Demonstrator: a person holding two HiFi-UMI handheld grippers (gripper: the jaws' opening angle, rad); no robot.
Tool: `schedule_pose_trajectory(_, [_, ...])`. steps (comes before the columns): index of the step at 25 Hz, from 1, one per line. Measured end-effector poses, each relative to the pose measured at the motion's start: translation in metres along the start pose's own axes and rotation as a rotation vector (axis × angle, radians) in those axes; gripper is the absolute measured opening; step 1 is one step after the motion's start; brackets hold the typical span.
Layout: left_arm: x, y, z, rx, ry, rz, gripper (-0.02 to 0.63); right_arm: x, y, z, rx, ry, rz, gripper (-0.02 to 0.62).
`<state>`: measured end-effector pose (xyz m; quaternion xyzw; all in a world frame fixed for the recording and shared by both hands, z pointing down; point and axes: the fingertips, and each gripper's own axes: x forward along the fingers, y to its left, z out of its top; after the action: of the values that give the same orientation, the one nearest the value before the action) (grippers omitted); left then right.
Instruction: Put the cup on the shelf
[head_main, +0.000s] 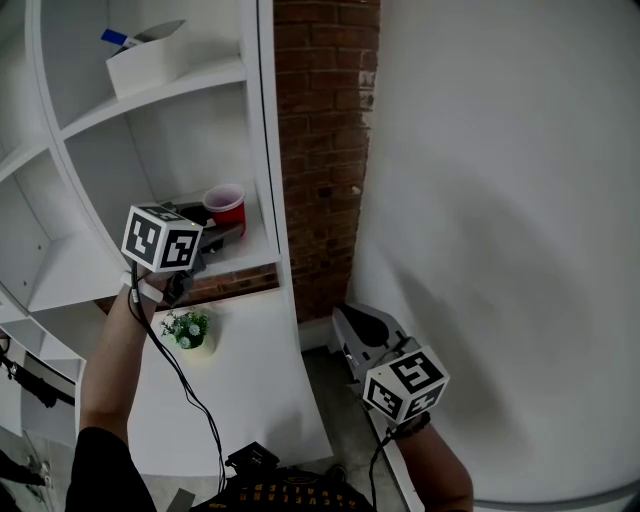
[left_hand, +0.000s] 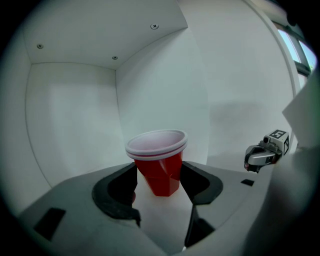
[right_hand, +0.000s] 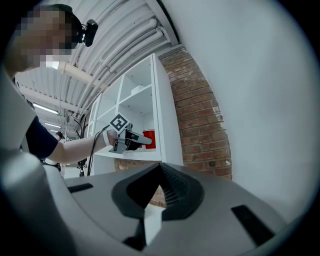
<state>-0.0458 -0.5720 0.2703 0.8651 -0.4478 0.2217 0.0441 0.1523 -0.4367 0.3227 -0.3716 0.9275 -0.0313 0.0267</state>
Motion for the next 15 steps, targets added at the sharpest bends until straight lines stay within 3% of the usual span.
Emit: schedule_pose_trajectory(15, [0.0101, 0.0004, -0.0070, 0.024, 0.046, -0.014, 0.267, 0.0048, -0.0028, -0.0013, -0.002, 0.008, -0.006, -0.003])
